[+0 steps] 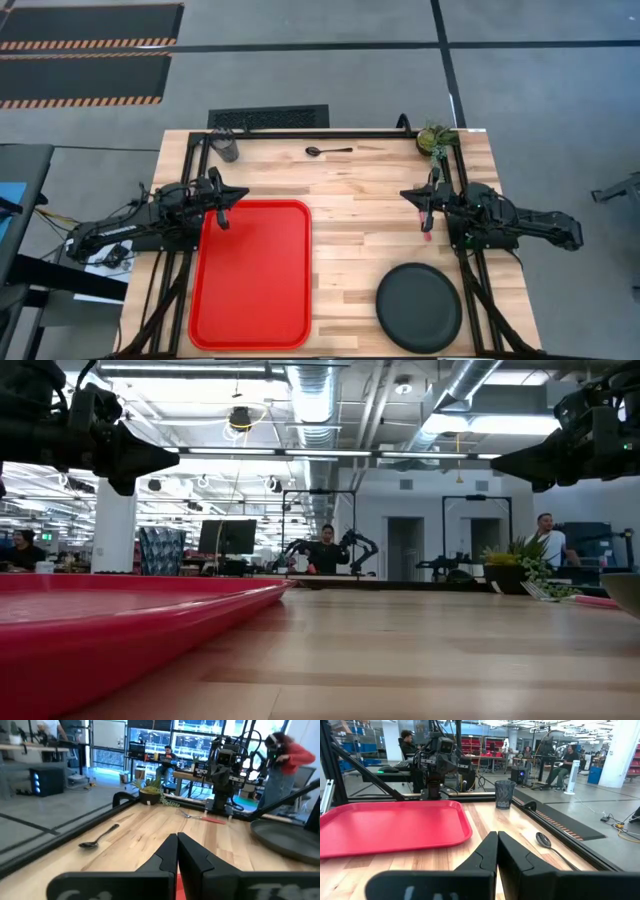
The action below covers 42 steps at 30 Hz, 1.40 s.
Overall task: Pick and place plate/cup/fork/spoon on tray
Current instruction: Prepare the red tray
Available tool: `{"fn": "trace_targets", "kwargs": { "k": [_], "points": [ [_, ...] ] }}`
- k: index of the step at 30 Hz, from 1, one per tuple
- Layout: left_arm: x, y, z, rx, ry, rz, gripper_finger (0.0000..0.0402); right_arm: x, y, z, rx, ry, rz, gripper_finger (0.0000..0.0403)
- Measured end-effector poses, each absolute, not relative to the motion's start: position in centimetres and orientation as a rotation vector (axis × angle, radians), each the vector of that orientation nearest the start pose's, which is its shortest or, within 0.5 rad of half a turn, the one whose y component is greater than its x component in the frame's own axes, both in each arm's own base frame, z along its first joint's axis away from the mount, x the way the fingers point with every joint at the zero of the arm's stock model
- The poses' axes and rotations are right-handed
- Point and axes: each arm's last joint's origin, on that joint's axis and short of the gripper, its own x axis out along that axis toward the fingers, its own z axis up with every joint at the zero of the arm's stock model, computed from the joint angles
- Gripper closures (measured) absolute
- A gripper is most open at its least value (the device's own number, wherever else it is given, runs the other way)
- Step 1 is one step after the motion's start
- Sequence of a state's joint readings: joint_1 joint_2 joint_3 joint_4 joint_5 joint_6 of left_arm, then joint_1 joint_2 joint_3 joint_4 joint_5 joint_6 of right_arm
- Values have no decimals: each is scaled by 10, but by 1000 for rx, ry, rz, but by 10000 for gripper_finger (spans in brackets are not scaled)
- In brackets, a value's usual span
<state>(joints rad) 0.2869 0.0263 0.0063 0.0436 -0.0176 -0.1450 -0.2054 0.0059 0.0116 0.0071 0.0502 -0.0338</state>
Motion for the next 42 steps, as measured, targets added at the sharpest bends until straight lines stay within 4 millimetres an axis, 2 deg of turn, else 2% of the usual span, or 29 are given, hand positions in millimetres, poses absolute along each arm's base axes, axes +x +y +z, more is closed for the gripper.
{"fn": "trace_targets", "kwargs": {
  "k": [3,5,8,16,24,32,36,42],
  "points": [
    [94,29,178,-103,-137,318,401,95,-21,168,-35,-8,-256,367],
    [93,27,184,-97,-117,272,401,95,-21,168,-35,-9,-256,367],
    [92,25,203,-110,-108,223,401,95,-21,168,-35,-8,-256,367],
    [111,30,227,-139,136,215,401,95,-21,168,-35,-9,-256,367],
    [141,39,230,-156,596,212,401,95,-21,168,-35,-8,-256,367],
    [173,49,230,-159,919,198,394,95,-21,168,-35,-8,-256,367],
    [192,58,225,-145,989,184,366,95,-21,168,-35,-8,-256,367],
    [221,72,206,-152,1123,49,301,95,-21,168,-35,-8,-256,367]
  ]
}}
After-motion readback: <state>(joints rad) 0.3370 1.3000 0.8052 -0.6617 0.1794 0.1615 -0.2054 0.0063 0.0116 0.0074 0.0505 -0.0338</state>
